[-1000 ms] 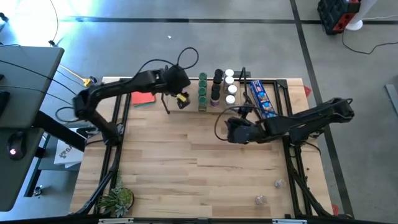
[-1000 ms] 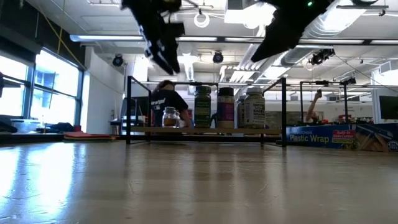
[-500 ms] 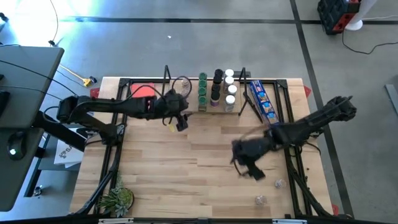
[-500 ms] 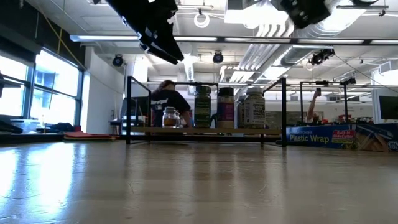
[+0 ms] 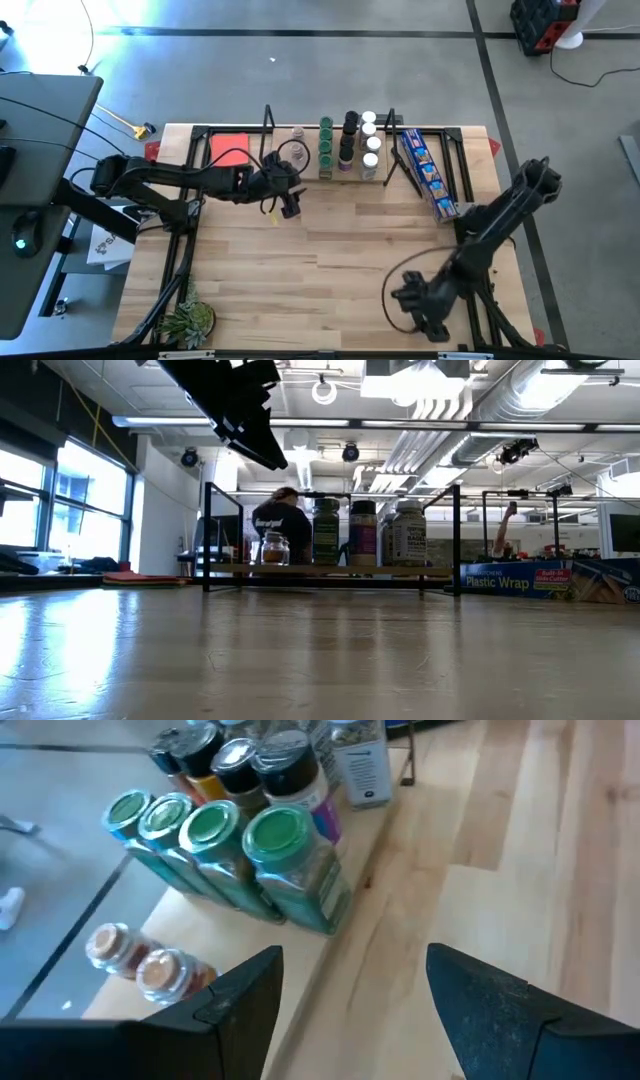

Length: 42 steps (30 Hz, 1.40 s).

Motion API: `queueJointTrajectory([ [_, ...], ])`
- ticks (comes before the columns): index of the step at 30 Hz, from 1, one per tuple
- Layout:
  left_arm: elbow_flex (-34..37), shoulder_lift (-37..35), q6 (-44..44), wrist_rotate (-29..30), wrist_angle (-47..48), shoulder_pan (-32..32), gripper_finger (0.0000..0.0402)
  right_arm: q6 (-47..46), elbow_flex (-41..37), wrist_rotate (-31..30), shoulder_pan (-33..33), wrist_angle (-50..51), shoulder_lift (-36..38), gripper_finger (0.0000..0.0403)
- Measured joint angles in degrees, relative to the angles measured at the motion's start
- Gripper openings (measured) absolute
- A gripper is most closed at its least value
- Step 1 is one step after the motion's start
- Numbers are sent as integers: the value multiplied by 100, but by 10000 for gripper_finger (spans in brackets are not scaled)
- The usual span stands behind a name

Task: Shelf spices
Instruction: Put the left brown seasoning bottle on the shelf aligned with the other brown seasoning bottles

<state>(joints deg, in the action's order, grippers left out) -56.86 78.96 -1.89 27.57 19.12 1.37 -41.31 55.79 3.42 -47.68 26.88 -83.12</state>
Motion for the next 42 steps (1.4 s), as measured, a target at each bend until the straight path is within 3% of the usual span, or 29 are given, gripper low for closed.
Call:
queueJointTrajectory([
  [8, 0, 2, 53, -40, 19, 2, 243, -250, -4, -341, -696, 527, -819, 287],
  [16, -1, 2, 74, -23, 8, 11, 243, -349, 0, -345, -868, 489, -1439, 286],
  [21, -5, 2, 448, 64, -207, 75, 243, -677, 26, -196, -591, 513, -1512, 235],
  [24, -5, 2, 611, 165, -393, 147, 243, -754, 216, -73, -182, 692, -1512, 166],
  [28, -7, -8, 759, 1098, -349, 162, 243, 213, 493, -12, 745, 1272, -1508, 165],
  [33, -7, -50, 578, 2092, 513, 9, 243, 2343, 914, -616, 2630, 1410, -1510, 165],
  [37, -7, -50, -236, 2492, 1532, -138, 243, 3923, 1771, -736, 3891, 1085, -1510, 165],
  [42, -7, -290, -1717, 3590, 2892, -430, 243, 5118, 3020, -499, 4848, 1095, -1921, 165],
])
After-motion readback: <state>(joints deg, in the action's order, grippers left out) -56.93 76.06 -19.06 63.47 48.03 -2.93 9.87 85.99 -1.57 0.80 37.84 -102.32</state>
